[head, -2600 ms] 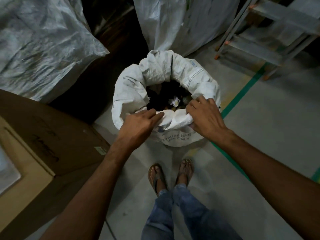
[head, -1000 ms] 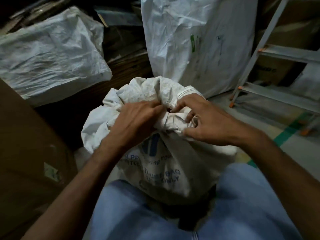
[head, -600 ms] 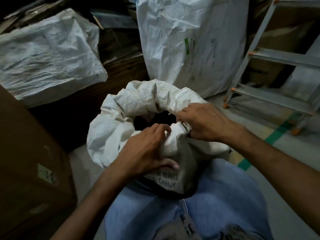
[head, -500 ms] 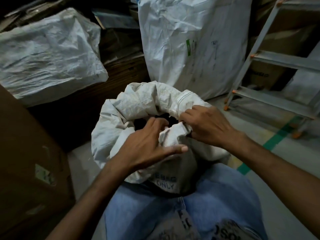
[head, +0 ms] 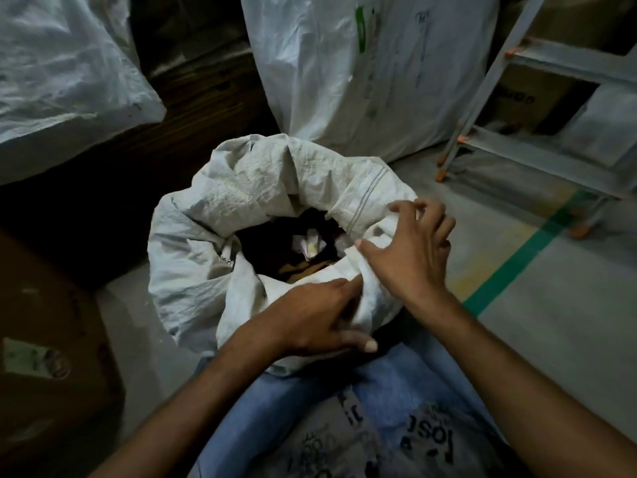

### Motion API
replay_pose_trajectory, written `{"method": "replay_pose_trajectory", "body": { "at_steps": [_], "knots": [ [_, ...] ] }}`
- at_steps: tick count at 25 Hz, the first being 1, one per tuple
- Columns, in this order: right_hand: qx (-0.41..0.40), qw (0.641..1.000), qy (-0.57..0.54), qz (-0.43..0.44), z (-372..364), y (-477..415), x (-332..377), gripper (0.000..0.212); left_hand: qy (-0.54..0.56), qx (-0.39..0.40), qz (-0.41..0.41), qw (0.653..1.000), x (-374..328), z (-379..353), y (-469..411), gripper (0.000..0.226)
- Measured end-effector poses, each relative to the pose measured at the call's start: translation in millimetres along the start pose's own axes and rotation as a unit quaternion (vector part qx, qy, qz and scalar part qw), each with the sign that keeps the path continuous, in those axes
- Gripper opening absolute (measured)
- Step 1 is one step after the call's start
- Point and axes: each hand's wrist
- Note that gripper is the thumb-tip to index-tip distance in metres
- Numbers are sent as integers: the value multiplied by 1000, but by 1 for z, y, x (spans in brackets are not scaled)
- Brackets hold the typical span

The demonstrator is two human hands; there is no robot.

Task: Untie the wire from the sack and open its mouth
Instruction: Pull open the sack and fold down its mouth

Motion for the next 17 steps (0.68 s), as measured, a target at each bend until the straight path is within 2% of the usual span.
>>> {"method": "replay_pose_trajectory", "body": {
  "at_steps": [1, 2, 3, 4, 7, 8, 10, 11, 12, 13, 14, 15, 16, 17],
  "knots": [
    [-7, 1000, 0, -16, -3, -3, 2, 67, 38, 20, -13, 999, 4, 5, -1, 42],
    [-9, 999, -17, -36, -5, -8, 4, 63, 58, 5, -23, 998, 13, 11, -4, 32],
    [-7, 997, -48, -53, -6, -14, 5, 55, 67, -33, -25, 997, 25, 19, -10, 21],
    [-10, 995, -83, -58, -8, -19, 5, 46, 54, -87, -20, 995, 36, 29, -18, 20],
    [-37, 983, -166, -68, -3, -28, 4, 32, -58, -237, -21, 970, 57, 55, -54, 52],
    [-36, 978, -188, -80, -2, -31, 3, 34, -111, -256, -30, 960, 61, 59, -69, 64],
    [10, 948, -288, -135, -1, -39, 1, 34, -207, -219, -46, 952, 67, 70, -101, 87],
    [59, 901, -387, -186, 0, -45, -1, 34, -238, -189, -45, 952, 71, 74, -117, 96],
    [115, 828, -493, -240, 3, -52, -3, 35, -262, -166, -44, 950, 74, 78, -131, 100],
    [160, 739, -589, -283, 5, -59, -8, 36, -272, -148, -52, 949, 75, 81, -143, 96],
    [183, 671, -648, -312, 8, -64, -14, 37, -278, -144, -67, 947, 75, 86, -154, 81],
    [183, 648, -664, -324, 10, -70, -19, 37, -277, -151, -91, 944, 73, 93, -164, 62],
    [163, 689, -630, -319, 13, -75, -20, 36, -274, -159, -102, 943, 71, 103, -172, 47],
    [128, 775, -544, -294, 15, -79, -18, 33, -274, -169, -107, 941, 68, 116, -181, 41]
  ]
}}
Point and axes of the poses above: each hand's wrist, its own y-axis away from the middle knuckle, its own z-axis out of the back of the hand, x = y × z, and after that the axes turned 3 degrees about y, right-handed
